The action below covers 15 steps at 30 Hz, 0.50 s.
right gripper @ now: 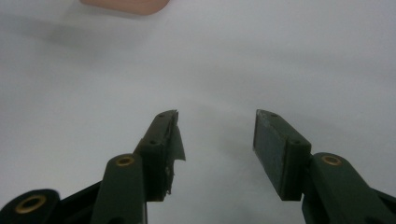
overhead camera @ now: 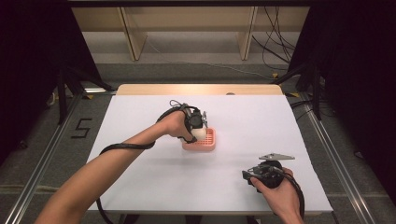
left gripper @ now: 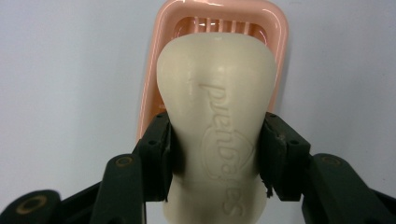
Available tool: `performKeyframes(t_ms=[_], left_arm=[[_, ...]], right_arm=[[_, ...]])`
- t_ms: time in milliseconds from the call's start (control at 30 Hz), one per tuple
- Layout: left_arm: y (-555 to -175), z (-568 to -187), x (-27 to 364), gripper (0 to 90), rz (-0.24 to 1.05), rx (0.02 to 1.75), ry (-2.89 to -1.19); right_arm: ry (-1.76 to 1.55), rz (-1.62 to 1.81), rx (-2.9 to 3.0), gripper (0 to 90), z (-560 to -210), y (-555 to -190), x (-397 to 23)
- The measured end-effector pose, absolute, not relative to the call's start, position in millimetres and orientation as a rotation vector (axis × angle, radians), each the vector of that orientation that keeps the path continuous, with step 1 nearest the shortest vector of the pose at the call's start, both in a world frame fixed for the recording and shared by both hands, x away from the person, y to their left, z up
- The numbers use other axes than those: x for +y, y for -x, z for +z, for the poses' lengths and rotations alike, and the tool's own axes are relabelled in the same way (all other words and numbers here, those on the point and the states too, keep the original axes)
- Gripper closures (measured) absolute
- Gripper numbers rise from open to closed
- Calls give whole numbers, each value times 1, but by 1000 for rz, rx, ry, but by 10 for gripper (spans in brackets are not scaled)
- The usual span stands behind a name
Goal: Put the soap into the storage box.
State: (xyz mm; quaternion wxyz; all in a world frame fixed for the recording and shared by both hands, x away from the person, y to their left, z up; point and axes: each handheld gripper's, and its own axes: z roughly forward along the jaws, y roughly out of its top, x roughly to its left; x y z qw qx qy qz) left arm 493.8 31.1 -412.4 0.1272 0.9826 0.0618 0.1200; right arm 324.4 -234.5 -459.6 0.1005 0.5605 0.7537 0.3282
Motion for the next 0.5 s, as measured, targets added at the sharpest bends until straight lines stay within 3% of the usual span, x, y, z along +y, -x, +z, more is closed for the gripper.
performKeyframes(t_ms=[500], left_arm=[[-496,-416,26,495,352,168,-2847]], right_arm=[[-1648,978,2234,503,-459,-324,-235]])
